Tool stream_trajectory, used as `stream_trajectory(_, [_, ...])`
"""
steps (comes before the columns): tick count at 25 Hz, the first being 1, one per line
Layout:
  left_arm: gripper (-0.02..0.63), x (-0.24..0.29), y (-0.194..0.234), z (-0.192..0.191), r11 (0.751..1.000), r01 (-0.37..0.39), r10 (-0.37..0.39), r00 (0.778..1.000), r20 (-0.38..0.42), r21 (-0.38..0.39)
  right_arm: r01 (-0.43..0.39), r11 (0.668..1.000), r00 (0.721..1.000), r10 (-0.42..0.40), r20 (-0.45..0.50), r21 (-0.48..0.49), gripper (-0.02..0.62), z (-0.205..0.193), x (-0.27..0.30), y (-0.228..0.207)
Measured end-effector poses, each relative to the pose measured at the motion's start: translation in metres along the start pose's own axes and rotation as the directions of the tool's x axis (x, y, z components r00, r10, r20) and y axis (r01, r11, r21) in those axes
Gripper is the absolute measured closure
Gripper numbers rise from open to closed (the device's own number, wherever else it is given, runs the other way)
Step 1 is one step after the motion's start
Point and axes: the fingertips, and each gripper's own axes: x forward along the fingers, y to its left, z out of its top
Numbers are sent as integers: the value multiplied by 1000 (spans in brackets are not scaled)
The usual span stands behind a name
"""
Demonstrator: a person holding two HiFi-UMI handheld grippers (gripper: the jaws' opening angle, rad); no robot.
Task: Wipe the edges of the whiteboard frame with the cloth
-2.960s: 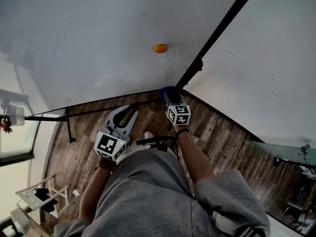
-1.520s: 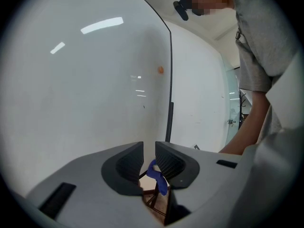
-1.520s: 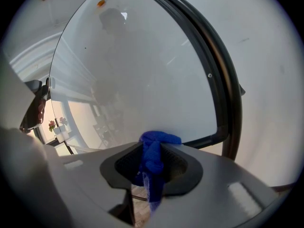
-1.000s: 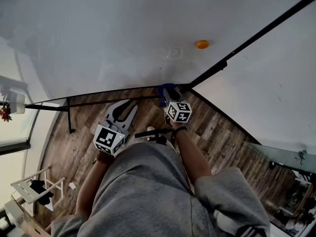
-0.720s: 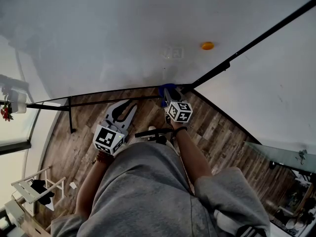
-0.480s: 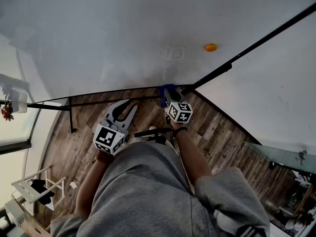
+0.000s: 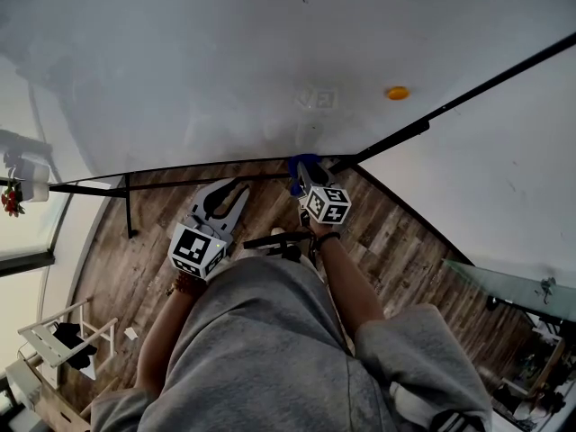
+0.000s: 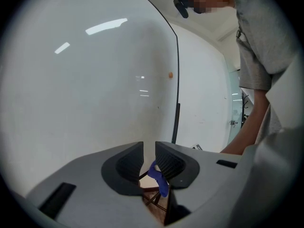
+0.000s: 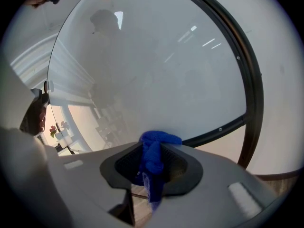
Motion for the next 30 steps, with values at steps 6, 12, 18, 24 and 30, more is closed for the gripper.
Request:
stream_trajectory(6, [522, -7, 11, -5, 1000, -11, 11, 1000, -15, -17, -11, 1000, 1000, 11, -6, 22, 477, -3, 5, 10])
stream_trajectory(12, [522, -14, 24, -4, 1000, -15, 15, 1000, -4, -19, -10, 999, 1000, 11, -17, 30, 477, -7, 10, 21])
stream_trajectory(18, [522, -19, 32, -3, 1000, -13, 13, 1000, -4, -21, -5, 999, 1000, 6, -18, 43, 477, -9, 12, 26])
stream_trajectory(24, [522, -24, 40, -1, 1000, -10, 10, 1000, -1, -22, -13, 999, 1000, 15, -26, 52, 477, -12, 16, 38])
stream_trajectory(30, [522, -27, 49, -3, 999, -18, 18, 1000, 0, -28, -25, 998, 999, 27, -32, 63, 477, -16, 20, 46])
